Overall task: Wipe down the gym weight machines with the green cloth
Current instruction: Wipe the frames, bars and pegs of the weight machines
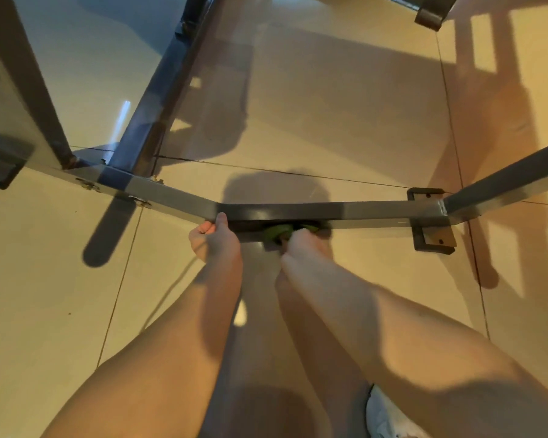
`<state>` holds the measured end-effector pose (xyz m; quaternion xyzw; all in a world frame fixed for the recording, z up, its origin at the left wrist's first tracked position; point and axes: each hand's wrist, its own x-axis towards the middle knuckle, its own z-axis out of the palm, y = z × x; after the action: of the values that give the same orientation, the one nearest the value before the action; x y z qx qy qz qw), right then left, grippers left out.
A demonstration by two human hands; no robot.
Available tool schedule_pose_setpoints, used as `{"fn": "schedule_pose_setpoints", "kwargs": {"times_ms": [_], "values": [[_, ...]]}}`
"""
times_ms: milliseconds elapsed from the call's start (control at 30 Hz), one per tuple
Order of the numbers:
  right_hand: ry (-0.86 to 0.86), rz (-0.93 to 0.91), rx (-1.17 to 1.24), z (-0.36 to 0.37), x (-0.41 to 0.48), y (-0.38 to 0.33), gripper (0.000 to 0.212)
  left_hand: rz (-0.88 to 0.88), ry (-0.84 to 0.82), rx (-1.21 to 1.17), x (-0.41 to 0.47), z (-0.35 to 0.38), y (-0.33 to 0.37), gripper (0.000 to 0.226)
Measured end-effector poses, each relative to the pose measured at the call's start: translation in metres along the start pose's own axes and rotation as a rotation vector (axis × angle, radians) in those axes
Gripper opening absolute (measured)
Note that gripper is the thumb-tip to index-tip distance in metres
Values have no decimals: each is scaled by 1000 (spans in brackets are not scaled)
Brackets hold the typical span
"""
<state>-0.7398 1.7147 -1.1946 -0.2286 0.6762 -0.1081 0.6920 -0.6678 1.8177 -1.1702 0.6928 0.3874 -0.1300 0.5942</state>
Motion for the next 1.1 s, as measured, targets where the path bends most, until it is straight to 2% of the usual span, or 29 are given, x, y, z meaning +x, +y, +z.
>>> {"fn": "schedule_pose_setpoints", "kwargs": {"times_ms": [33, 100, 200, 267, 367, 467, 533, 633, 767, 867, 1000, 1100], "values": [[-41, 8, 43, 10, -6, 8, 29, -3, 1, -4, -5, 3, -3, 38], [46, -35, 15, 11, -13, 8, 10, 5, -2, -19, -11, 9, -9, 37], [209, -88, -121, -26, -1, -40, 8, 37, -24, -38, -20, 14, -16, 36], [326, -94, -138, -54, -3, -71, 14, 57, -30, -47, -26, 19, -17, 38], [264, -127, -35, -64, -15, -76, 12, 80, -68, -6, -30, 20, -15, 47], [135, -127, -62, -29, -26, -32, 20, 113, -43, 46, -30, 23, -14, 53], [55, -85, -37, -12, -34, -17, 23, 134, -8, 85, -33, 26, -14, 49], [67, -51, -13, -25, -26, -35, 17, 144, 26, 103, -38, 24, -12, 37], [160, -120, 19, -60, -11, -64, 22, 142, 15, 106, -34, 24, -12, 36], [148, -143, -3, -43, -18, -46, 26, 137, 30, 75, -32, 24, -11, 37], [40, -58, -46, -2, -36, -10, 22, 133, 36, 60, -34, 28, -12, 38], [61, -76, -102, -16, -27, -25, 17, 123, 33, 60, -32, 26, -11, 38]]}}
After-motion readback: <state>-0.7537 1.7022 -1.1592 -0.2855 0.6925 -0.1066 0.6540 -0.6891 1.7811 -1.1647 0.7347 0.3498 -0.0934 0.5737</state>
